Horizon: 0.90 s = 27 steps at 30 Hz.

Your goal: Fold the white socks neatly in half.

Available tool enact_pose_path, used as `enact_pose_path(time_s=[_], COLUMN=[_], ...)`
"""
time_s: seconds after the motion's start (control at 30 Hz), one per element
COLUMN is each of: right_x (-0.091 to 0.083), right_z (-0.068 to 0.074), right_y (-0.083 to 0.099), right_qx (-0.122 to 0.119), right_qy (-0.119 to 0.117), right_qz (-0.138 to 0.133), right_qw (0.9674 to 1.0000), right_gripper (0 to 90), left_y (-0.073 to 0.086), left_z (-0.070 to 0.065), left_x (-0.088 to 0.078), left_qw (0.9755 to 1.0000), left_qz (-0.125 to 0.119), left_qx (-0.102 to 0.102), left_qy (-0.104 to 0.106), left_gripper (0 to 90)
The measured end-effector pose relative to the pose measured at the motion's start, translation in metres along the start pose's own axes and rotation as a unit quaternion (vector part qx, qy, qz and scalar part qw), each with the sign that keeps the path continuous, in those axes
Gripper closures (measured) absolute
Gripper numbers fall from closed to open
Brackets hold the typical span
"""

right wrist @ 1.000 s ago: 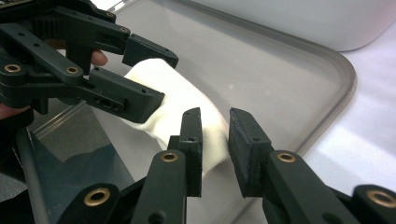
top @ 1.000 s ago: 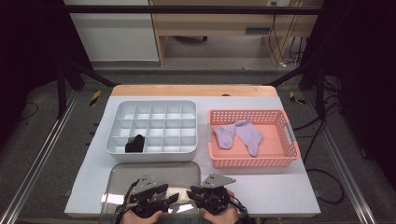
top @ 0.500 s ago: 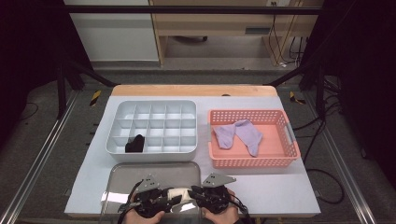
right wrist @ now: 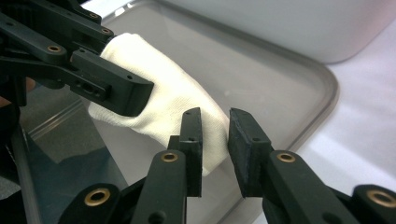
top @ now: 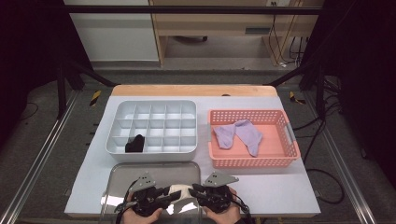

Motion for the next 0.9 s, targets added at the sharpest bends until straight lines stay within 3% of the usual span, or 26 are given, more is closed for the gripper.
enact_pose_path(time_s=[0.1, 0.23, 0.27, 0.3, 0.6, 0.7, 0.9], right_x=[-0.008, -0.024, -0.024, -0.030, -0.047, -0.054, -0.064], right_z=[-0.003, -0.021, -0.021, -0.029, -0.059, -0.070, -0.082], right_y=[-0.007, -0.011, -0.011, -0.009, 0.004, 0.010, 0.014], right_qx=[-0.003, 0.004, 0.004, 0.008, 0.023, 0.023, 0.034], right_qy=[0.001, 0.037, 0.037, 0.054, 0.105, 0.131, 0.151], right_qz=[-0.017, -0.035, -0.035, -0.037, -0.027, -0.019, -0.025], right_qw=[0.9998, 0.9987, 0.9987, 0.9978, 0.9938, 0.9909, 0.9877], right_gripper=[73.1, 72.3, 72.3, 71.2, 69.1, 66.9, 64.1], left_y=[-0.009, -0.022, -0.022, -0.025, -0.045, -0.051, -0.064], left_z=[0.001, 0.006, 0.006, 0.007, 0.010, 0.010, 0.010], left_x=[-0.003, -0.008, -0.008, -0.008, -0.013, -0.012, -0.013], left_qw=[0.9999, 0.9993, 0.9993, 0.9992, 0.9976, 0.9973, 0.9964], left_qz=[-0.002, -0.002, -0.002, -0.004, -0.011, -0.011, -0.014], left_qx=[0.008, 0.020, 0.020, 0.021, 0.043, 0.047, 0.057], left_qy=[-0.012, -0.031, -0.031, -0.034, -0.053, -0.055, -0.061], left_gripper=[66.2, 66.1, 66.0, 66.0, 65.8, 65.8, 65.8])
Point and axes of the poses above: each handheld gripper's, and its own axes: x roughly forward along the jaws, y roughly out of its underside, z roughly to its left, the point moved 3 cm from there along x, roughly forward along the jaws, and after that the axes turned 8 degrees about x, right-handed, at the moved point
